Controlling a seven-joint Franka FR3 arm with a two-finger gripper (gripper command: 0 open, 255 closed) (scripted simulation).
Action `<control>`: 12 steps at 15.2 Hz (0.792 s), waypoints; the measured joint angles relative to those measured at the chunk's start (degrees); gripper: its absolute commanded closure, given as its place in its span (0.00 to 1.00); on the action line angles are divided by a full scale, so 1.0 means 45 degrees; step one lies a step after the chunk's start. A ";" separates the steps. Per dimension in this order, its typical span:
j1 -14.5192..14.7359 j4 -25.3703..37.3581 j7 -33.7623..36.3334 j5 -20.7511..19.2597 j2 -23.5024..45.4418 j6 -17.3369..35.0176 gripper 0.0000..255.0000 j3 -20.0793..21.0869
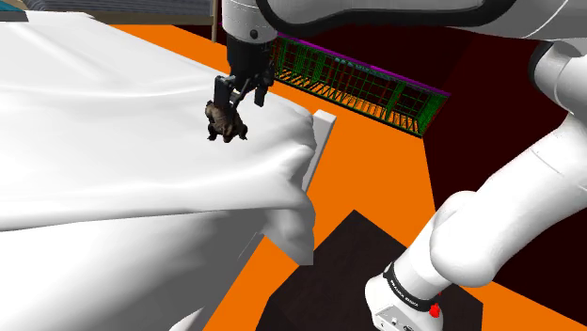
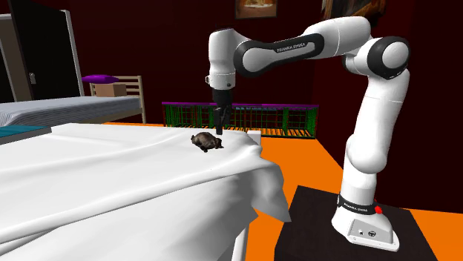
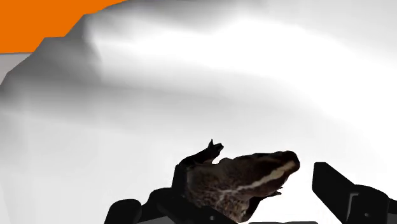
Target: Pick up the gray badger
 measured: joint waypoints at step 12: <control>0.0149 -0.0238 0.0814 -0.0872 0.1262 0.1052 1.00 0.0384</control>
